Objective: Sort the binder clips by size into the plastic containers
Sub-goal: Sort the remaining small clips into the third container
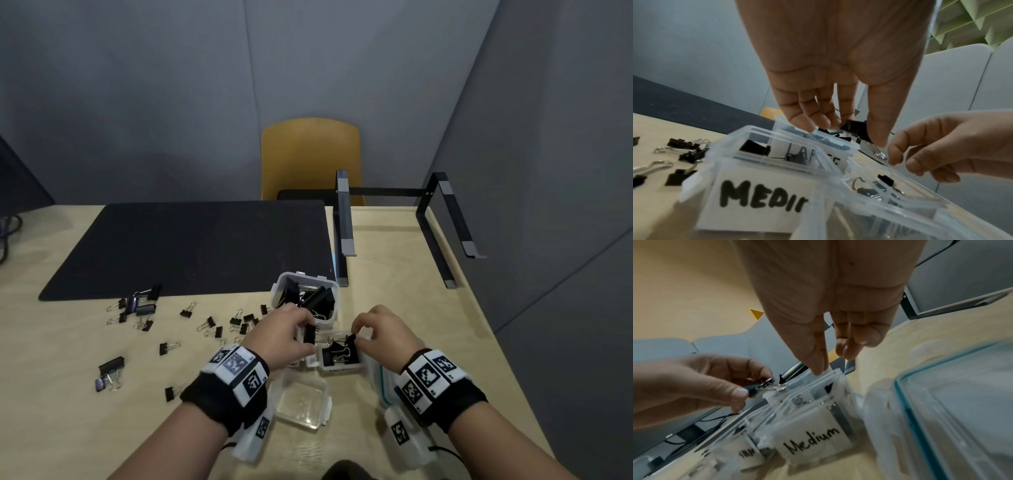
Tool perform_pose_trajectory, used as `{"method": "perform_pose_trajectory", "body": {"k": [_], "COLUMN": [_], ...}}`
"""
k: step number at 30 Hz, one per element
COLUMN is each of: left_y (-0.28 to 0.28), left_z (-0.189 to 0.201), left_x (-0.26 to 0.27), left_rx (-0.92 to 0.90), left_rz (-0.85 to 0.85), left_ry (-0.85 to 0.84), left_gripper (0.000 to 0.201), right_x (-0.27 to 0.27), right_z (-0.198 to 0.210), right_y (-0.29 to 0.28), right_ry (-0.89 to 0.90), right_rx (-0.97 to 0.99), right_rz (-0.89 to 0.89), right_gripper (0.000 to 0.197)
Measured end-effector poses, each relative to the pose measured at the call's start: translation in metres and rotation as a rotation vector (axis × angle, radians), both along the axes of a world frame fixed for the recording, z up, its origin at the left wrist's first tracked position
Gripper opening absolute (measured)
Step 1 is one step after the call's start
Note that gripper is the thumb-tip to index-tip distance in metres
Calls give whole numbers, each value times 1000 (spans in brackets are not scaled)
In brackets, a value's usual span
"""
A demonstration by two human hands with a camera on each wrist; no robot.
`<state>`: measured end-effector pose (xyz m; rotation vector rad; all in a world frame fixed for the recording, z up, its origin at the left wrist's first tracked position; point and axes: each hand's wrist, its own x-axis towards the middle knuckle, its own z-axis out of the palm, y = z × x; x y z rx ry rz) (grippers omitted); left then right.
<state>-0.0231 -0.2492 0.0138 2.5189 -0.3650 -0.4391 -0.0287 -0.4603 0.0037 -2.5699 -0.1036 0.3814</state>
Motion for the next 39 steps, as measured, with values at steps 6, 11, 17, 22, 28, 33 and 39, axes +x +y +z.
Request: {"method": "perform_pose_trajectory", "body": {"k": [6, 11, 17, 22, 28, 33, 39], "left_y": [-16, -26, -27, -25, 10, 60, 133], "left_z": [-4, -8, -8, -10, -7, -3, -5], "left_x": [0, -6, -12, -16, -22, -12, 3], "left_rx": [1, 44, 156, 157, 34, 44, 90], "left_rz": [-27, -75, -123, -109, 65, 194, 330], "left_ry": [-2, 3, -67, -99, -132, -91, -34], "left_gripper": [42, 46, 22, 28, 25, 20, 19], "right_x": [-3, -3, -8, -11, -4, 8, 20], "right_z": [-10, -10, -14, -16, 3, 17, 27], "right_y": [-2, -4, -2, 1, 21, 61, 126], "right_ry": [-6, -42, -7, -13, -72, -102, -57], "right_rx": [-52, 19, 19, -1, 28, 57, 120], "right_rz": [43, -12, 28, 28, 63, 162, 212], "right_gripper": [18, 16, 17, 18, 17, 12, 16]}}
